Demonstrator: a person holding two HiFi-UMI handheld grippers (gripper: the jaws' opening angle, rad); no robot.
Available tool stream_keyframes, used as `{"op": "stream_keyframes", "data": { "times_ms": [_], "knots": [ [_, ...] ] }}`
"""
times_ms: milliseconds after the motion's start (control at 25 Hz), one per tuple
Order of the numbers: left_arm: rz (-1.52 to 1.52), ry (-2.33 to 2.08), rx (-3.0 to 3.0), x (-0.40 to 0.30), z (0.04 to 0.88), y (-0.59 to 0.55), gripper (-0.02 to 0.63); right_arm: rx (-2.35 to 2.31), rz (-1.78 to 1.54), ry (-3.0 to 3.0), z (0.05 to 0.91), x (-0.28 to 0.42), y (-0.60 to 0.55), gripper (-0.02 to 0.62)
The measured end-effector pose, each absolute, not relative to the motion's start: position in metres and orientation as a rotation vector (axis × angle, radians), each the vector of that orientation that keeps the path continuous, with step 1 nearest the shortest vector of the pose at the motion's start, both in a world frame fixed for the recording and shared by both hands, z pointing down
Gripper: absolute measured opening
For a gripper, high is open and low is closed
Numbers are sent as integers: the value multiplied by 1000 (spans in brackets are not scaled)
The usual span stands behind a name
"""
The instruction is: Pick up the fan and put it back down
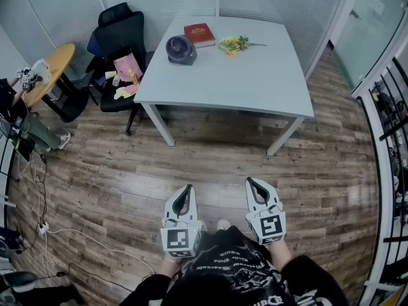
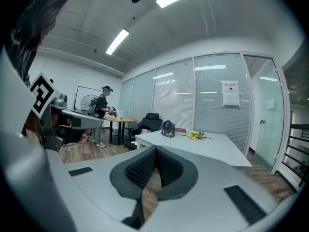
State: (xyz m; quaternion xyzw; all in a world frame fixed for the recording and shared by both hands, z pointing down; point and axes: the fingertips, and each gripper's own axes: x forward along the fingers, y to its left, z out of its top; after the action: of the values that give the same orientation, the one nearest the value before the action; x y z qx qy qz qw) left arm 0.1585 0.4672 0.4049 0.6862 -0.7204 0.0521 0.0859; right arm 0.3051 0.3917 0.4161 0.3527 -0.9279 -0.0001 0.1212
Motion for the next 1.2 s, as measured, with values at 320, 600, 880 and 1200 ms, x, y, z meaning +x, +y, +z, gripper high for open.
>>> {"op": "stream_keyframes", "data": {
  "times_ms": [320, 600, 880, 1200],
  "knots": [
    [134, -2156, 2027, 141, 405, 468, 20, 997, 25, -2706, 422, 293, 398, 6],
    [138, -2124, 2041, 134, 407, 469, 20, 1034, 79, -2708, 429, 286, 394, 9],
    [127, -2129, 2049, 127, 405, 473, 20, 972, 119, -2734, 431, 272, 403, 12],
    [87, -2033, 2107, 120, 408, 480, 194, 922, 113, -2763, 427, 256, 413, 195]
  ]
}}
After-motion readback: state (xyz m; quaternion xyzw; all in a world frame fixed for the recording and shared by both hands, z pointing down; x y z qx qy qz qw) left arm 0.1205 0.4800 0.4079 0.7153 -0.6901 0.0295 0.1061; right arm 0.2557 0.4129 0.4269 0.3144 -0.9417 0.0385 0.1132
